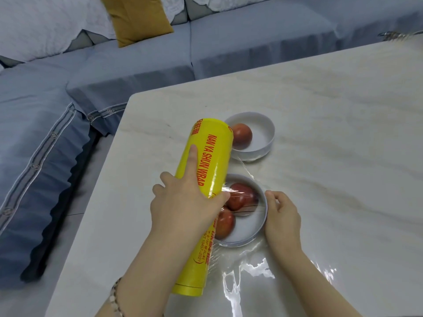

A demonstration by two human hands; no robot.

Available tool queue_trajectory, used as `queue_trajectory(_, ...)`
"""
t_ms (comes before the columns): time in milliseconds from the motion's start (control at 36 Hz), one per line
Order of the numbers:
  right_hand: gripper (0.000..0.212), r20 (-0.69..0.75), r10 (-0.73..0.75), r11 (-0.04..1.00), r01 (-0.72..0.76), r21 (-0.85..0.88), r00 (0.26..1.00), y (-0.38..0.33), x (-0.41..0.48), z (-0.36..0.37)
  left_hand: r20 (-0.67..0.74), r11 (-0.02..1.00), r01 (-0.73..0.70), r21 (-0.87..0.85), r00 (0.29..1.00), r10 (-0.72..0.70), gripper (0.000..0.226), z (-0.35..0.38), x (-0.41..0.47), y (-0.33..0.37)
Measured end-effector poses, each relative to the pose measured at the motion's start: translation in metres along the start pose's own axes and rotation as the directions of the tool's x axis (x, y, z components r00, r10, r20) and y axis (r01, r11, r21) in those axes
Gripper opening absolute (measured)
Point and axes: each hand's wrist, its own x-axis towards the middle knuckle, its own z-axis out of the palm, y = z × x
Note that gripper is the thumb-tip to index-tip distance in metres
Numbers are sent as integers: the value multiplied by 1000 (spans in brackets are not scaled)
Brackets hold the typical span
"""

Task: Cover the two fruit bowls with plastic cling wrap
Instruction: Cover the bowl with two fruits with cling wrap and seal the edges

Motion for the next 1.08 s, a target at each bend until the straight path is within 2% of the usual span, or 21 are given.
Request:
queue_trajectory(56, 25, 8, -31, 997, 31, -68, 1000, 0, 1, -2, 1, 1000, -4, 4, 1000, 4, 104, 1, 0, 1)
queue_trajectory(139, 22, 6, -27, 997, 28, -74, 1000, -1, 1, -3, 0, 1000, -4, 12, 1000, 4, 104, 1, 0, 2)
queue_trajectory(278, 27, -64, 155, 977, -143, 158, 986, 1, -5, 4, 9, 1000, 3, 11, 1000, -3, 104, 0, 0, 3)
queue_trajectory(361, 33, -79, 203, 966, -186, 183, 976, 3, -3, 7, 15, 1000, 11, 4, 1000, -12, 104, 0, 0, 2)
queue_trajectory(472, 38, -70, 163, 983, -156, 95, 984, 0, -3, 5, 24, 1000, 26, 0, 999, -26, 105, -1, 0, 2)
queue_trajectory(583, 31, -23, 102, 995, -102, -8, 995, -2, 0, 3, 32, 999, 37, 13, 999, -37, 105, -1, 0, 3)
queue_trajectory(667, 21, -42, 13, 998, -10, 63, 999, 3, 4, 4, 36, 999, 39, 15, 999, -40, 105, -1, 1, 4)
queue_trajectory(778, 12, -55, -44, 964, 57, 261, 997, 4, 6, 7, 35, 999, 42, 12, 998, -43, 105, -1, 1, 4)
queue_trajectory(944, 29, -78, -58, 941, 81, 328, 995, 6, 6, 10, 40, 999, 43, 18, 998, -44, 105, -1, 0, 3)
queue_trajectory(1083, 25, -8, -118, 962, 116, 248, 993, 7, 8, 9, 41, 999, 46, 24, 998, -47, 105, -2, 1, 4)
